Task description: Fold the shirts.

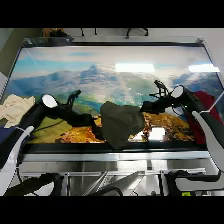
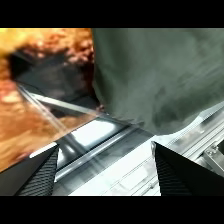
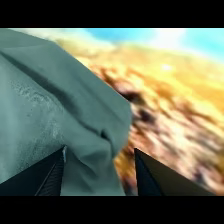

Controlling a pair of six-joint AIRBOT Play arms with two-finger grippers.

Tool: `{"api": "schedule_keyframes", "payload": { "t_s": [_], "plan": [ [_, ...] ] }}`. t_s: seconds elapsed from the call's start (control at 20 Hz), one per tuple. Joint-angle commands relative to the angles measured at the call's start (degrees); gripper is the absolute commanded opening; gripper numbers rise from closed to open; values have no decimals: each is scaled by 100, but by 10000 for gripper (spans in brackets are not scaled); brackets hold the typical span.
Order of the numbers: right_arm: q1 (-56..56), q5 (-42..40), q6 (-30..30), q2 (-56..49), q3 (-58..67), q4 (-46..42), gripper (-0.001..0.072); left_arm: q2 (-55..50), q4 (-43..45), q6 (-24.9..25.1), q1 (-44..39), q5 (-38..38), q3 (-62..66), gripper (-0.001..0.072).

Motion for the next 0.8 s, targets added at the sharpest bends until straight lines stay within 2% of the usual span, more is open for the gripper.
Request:
{"api": "schedule_keyframes", "payload": {
  "t_s": [0.0, 0.1, 0.2, 0.25, 0.3, 0.35, 0.4, 0.45, 0.5, 0.55, 0.75],
  "plan": [
    [9, 116, -780, -468, 90, 949, 477, -223, -1270, 933, -437, 984, -903, 644],
    [7, 122, -960, -457, 90, 1261, 469, -461, -1460, 1036, -774, 1318, -861, 644],
    [7, 177, -1141, -411, 90, 1440, 297, -767, -1460, 1032, -1010, 1379, -682, 644],
    [7, 269, -1235, -387, 90, 1547, 299, -887, -1460, 1029, -1073, 1364, -588, 586],
    [7, 372, -1303, -356, 90, 1611, 300, -1001, -1460, 1032, -1115, 1338, -474, 452],
    [7, 446, -1335, -321, 90, 1611, 300, -1078, -1458, 1029, -1137, 1305, -372, 414],
    [7, 490, -1375, -289, 90, 1609, 301, -1130, -1456, 1027, -1134, 1233, -264, 412],
    [2, 535, -1375, -245, 92, 1604, 341, -1145, -1447, 1010, -1128, 1185, -175, 295],
    [-4, 557, -1377, -192, 98, 1604, 521, -1141, -1379, 1032, -1128, 1123, -81, 16],
    [-4, 555, -1499, -129, 114, 1604, 595, -1143, -1287, 1021, -1128, 1036, 33, 16],
    [-52, 481, -1585, -48, 205, 1604, 592, -1143, -1257, 984, -1097, 765, 291, 15]
  ]
}}
